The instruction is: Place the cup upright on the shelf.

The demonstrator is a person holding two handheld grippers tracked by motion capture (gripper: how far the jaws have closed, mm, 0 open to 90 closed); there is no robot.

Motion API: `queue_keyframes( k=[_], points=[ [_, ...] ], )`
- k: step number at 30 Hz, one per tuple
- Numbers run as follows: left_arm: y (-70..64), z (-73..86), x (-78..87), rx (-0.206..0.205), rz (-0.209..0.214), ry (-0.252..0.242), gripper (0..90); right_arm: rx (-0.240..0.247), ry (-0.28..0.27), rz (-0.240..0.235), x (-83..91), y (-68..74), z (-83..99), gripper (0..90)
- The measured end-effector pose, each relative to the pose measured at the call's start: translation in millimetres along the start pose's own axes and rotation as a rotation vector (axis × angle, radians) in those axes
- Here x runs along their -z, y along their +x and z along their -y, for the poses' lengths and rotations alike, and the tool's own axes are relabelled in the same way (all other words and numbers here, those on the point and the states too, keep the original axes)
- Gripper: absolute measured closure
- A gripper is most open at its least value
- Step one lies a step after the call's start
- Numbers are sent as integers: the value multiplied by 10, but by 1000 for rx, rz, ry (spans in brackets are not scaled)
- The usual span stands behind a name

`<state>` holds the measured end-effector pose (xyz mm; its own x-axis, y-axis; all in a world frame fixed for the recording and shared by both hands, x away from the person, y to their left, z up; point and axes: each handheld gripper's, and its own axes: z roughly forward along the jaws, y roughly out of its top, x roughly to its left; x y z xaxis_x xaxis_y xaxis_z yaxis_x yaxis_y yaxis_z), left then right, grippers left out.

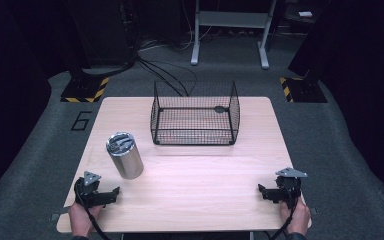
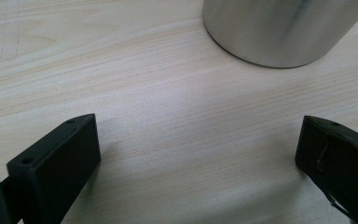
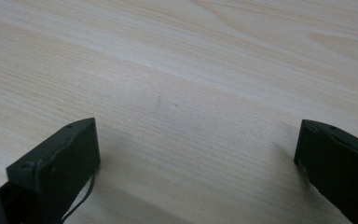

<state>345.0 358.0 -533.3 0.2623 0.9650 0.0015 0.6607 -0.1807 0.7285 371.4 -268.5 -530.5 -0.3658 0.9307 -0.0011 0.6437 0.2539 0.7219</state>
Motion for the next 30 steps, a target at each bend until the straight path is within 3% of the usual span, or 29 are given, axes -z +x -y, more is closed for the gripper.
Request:
queue_keyframes(
  k=[8,10,15,24,26,30],
  points=[
    [3,-3,0,-2,2,2,0,-17,4,9,6,14,2,0],
    [7,-7,2,-5,6,7,0,-1,1,7,-3,-2,-4,0],
    [-21,-6,-9,25,-9,-3,0,-3,2,5,-8,-5,-9,0],
    [-17,-15,0,15,-15,13,0,-7,4,8,-16,-9,-16,0],
    [-17,-21,14,16,4,19,0,4,3,8,-19,-17,-17,0],
    [-14,-35,61,22,30,-23,0,-4,2,7,-22,-13,-21,0]
  ],
)
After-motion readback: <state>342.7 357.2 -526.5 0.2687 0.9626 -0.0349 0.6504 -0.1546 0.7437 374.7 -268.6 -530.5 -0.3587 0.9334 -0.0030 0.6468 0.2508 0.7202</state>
